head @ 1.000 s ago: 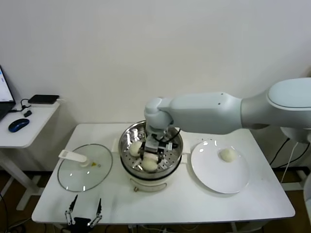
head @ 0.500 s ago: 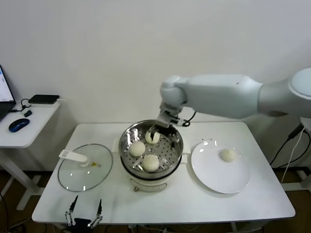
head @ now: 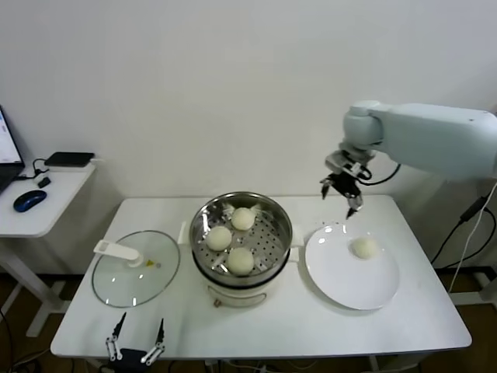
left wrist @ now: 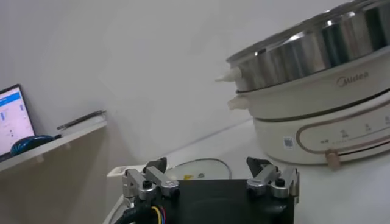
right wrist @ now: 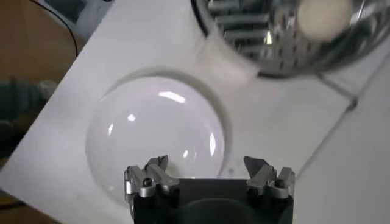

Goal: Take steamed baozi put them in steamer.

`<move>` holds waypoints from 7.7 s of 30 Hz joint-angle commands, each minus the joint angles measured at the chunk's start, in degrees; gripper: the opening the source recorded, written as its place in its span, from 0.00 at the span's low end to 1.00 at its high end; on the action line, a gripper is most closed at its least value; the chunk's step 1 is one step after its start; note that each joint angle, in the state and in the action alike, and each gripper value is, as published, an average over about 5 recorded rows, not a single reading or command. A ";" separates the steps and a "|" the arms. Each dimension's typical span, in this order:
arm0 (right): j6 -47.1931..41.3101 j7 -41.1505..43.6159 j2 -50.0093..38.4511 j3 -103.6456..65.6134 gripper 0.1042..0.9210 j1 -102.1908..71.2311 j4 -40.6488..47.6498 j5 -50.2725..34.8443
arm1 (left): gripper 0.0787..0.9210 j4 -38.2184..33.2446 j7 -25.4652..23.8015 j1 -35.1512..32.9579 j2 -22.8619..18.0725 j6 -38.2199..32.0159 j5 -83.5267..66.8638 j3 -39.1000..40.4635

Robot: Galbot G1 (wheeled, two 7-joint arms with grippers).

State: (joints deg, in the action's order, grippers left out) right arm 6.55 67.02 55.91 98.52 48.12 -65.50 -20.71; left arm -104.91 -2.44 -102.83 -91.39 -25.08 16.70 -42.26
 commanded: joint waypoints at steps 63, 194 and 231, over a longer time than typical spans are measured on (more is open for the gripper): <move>-0.17 -6.49 -2.49 -32.72 0.73 -36.99 25.83 22.61 | 0.88 1.61 0.12 -0.02 -0.17 -0.22 0.75 -0.20; 6.48 -61.92 5.00 -131.08 0.88 -134.32 -45.75 -5.02 | 0.88 0.53 0.13 0.92 0.16 -1.02 0.88 1.02; 22.75 -67.00 23.48 -130.32 0.88 -144.96 -40.05 5.55 | 0.88 0.79 0.29 1.19 -0.26 -1.18 0.78 1.34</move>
State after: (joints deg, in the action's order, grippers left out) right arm 27.70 0.66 77.32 -31.31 -95.19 -105.98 -16.41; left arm -104.03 -2.16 -101.55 -91.56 -26.32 17.40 -40.94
